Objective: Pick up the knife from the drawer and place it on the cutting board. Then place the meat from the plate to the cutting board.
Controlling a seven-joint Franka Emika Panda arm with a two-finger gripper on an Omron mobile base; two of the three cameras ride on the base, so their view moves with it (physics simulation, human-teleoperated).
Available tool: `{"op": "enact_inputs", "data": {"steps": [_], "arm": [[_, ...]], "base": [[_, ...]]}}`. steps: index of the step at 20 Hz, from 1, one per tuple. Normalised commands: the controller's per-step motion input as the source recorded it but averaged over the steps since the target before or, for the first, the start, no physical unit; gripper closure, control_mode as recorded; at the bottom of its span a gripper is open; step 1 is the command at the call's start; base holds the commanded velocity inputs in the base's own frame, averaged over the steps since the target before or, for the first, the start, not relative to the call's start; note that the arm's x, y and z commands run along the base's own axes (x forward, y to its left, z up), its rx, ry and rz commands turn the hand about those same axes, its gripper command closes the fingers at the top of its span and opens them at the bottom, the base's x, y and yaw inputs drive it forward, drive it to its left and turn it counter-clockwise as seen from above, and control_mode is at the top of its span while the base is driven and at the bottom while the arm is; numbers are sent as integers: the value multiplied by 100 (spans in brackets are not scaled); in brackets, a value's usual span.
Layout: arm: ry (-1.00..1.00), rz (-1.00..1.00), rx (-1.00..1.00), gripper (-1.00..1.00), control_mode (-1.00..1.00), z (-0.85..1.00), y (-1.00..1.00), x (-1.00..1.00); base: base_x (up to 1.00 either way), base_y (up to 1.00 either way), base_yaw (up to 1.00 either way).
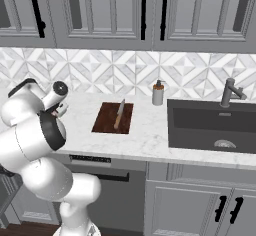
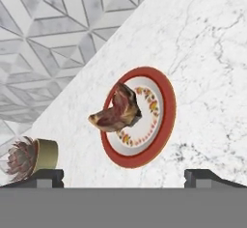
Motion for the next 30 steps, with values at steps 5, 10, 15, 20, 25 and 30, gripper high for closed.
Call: {"op": "enact_inputs", "data": {"steps": [5, 10, 15, 20, 25, 30], "arm": [[0, 2, -1, -100, -100, 0, 14, 3], [1, 0, -5, -100, -100, -11, 29, 17], [0, 0, -6, -100, -100, -13, 30, 11], [0, 0, -6, -100, -100, -8, 20, 15], [0, 0, -5, -100, -100, -7, 13, 14], [0, 0, 0, -100, -100, -9, 0, 33]], "base": [[0, 0, 0], [0, 0, 0], [0, 0, 0], [0, 0, 0], [0, 0, 0], [0, 0, 0]]}}
